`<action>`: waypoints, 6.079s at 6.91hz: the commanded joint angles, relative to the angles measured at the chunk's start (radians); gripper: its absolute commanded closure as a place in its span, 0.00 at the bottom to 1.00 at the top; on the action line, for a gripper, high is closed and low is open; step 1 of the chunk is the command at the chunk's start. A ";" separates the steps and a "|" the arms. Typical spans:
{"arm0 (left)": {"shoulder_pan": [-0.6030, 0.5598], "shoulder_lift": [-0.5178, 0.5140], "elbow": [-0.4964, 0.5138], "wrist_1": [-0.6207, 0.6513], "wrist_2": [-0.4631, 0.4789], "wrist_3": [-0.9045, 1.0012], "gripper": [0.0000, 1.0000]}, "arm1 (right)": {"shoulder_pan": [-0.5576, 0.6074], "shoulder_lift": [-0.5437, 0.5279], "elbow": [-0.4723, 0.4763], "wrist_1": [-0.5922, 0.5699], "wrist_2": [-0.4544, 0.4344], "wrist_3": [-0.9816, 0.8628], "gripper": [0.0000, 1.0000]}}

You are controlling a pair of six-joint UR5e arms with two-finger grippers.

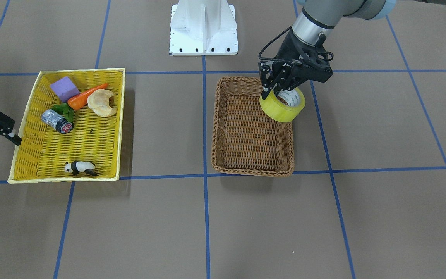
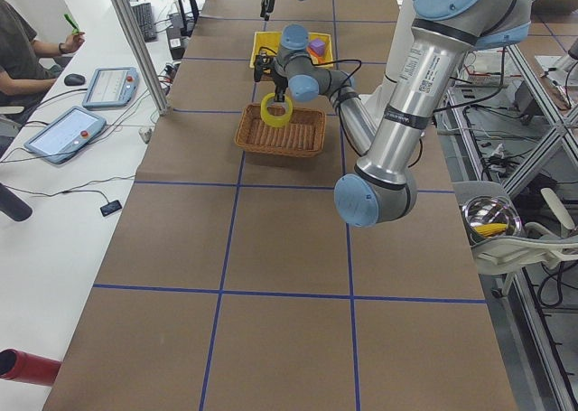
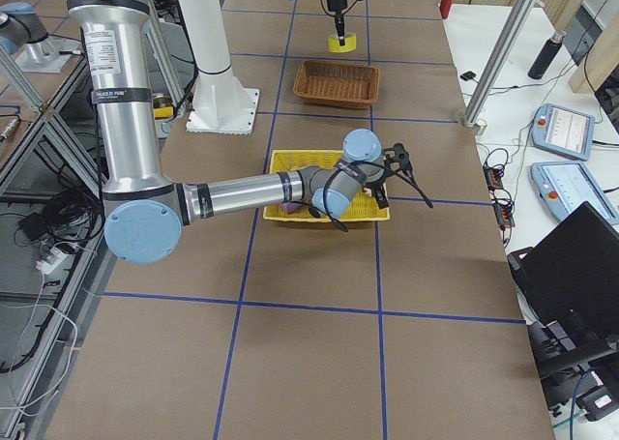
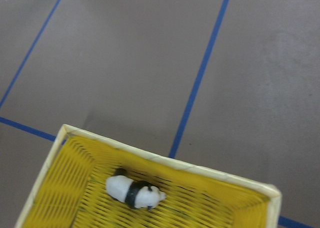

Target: Move tape to another basket

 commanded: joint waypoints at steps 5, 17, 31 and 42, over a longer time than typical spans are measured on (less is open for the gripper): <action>0.094 -0.119 0.212 0.090 0.086 0.026 1.00 | 0.086 0.005 -0.028 -0.469 -0.058 -0.534 0.00; 0.187 -0.179 0.332 0.128 0.161 0.021 0.71 | 0.086 0.002 -0.022 -0.501 -0.040 -0.534 0.00; -0.773 0.227 0.538 0.110 -0.428 1.392 0.02 | 0.168 0.002 0.130 -0.817 -0.030 -0.544 0.00; -0.807 0.420 0.496 -0.137 -0.409 1.178 0.02 | 0.217 -0.040 0.144 -0.830 0.009 -0.589 0.00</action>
